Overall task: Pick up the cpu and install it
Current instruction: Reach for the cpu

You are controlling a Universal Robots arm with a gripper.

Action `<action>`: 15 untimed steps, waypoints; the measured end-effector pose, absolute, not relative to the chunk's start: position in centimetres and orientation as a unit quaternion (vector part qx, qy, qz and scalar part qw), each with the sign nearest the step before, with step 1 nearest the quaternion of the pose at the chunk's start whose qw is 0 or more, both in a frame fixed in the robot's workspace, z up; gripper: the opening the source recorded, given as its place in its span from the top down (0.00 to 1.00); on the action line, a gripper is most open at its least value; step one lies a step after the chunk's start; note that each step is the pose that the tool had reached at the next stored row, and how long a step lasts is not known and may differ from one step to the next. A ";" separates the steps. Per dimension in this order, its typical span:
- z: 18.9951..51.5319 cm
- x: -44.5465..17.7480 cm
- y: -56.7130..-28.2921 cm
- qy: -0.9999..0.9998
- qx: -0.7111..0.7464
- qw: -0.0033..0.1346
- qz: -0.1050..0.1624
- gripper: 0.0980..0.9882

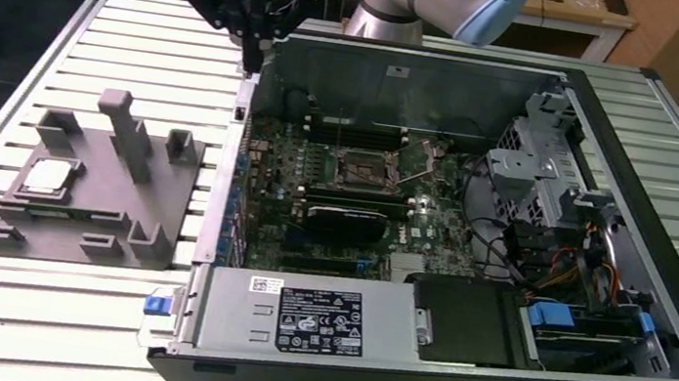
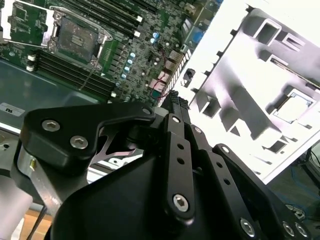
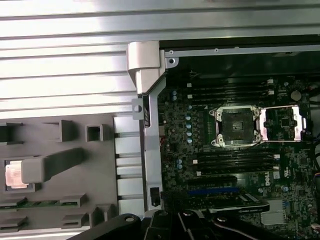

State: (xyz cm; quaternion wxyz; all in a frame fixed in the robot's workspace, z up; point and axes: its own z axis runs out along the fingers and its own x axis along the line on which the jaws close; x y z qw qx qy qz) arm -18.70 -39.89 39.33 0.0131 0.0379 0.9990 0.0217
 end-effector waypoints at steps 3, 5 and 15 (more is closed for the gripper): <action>39.3 -19.2 -39.9 0.999 0.038 0.013 0.022 0.99; 39.3 -19.5 -39.9 0.999 0.038 0.013 0.022 0.99; 39.3 -21.3 -39.9 0.999 0.038 0.013 0.022 0.99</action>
